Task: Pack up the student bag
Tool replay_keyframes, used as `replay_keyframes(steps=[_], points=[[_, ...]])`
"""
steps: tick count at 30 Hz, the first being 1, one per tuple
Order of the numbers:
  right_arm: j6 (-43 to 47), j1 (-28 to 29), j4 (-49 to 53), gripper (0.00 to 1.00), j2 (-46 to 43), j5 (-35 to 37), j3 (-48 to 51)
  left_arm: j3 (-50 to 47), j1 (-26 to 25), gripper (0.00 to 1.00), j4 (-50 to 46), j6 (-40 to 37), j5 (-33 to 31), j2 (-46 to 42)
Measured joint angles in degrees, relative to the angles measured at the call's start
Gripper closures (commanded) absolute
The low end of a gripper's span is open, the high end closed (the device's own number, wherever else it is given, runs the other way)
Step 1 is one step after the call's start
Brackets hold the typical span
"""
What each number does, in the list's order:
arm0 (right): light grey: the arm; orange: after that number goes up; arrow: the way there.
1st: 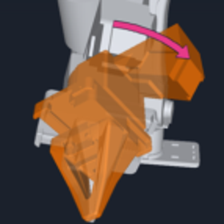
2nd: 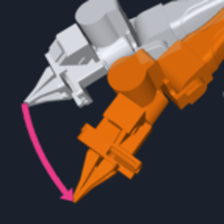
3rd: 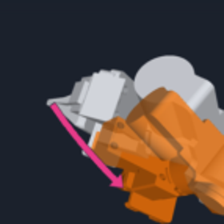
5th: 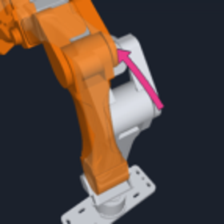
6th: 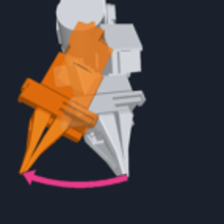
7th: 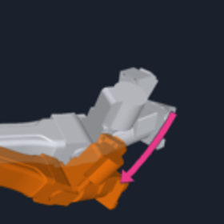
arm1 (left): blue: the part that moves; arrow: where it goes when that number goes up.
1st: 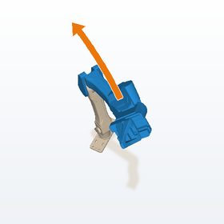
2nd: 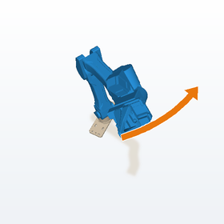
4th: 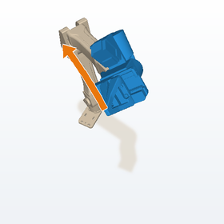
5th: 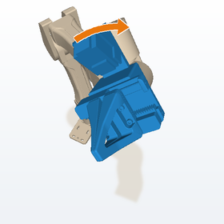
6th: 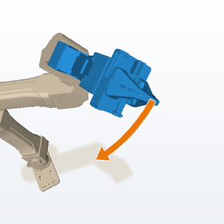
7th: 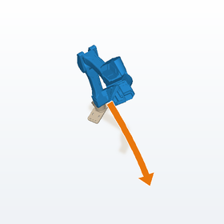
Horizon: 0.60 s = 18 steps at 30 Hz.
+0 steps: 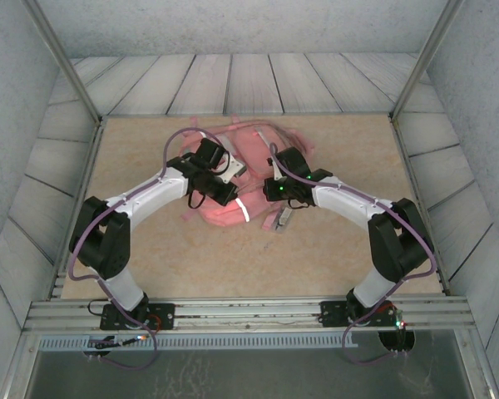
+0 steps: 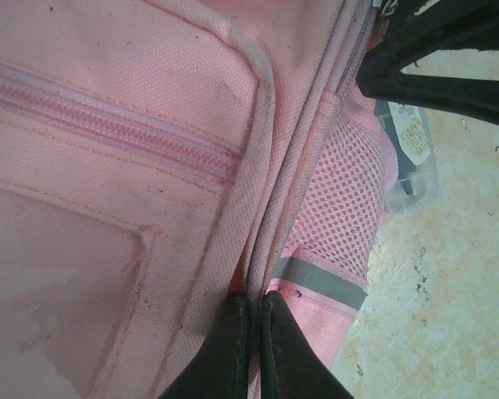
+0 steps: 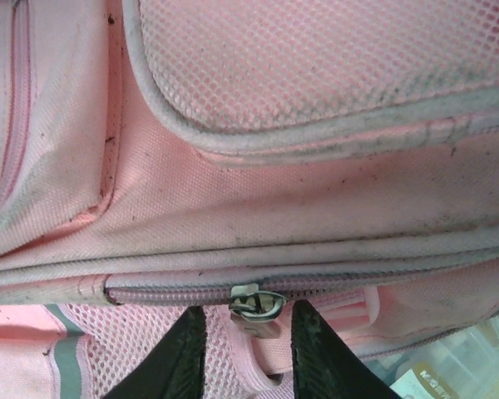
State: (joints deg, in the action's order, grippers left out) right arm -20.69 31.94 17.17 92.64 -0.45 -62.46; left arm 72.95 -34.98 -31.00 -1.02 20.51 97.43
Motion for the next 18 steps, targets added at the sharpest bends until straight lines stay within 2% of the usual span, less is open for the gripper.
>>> replay_keyframes(steps=[5,9,18], points=[[-0.22,0.00,-0.26,0.67,0.00,0.15,0.00,0.00,0.00,1.00,0.00,0.07,0.35,0.00],[-1.31,0.59,-0.26,0.71,0.00,1.90,0.00,0.00,0.02,1.00,0.00,0.31,0.57,0.00],[-6.01,4.90,0.44,0.71,0.02,13.25,0.00,0.09,0.13,1.00,-0.04,1.01,1.14,0.00]])
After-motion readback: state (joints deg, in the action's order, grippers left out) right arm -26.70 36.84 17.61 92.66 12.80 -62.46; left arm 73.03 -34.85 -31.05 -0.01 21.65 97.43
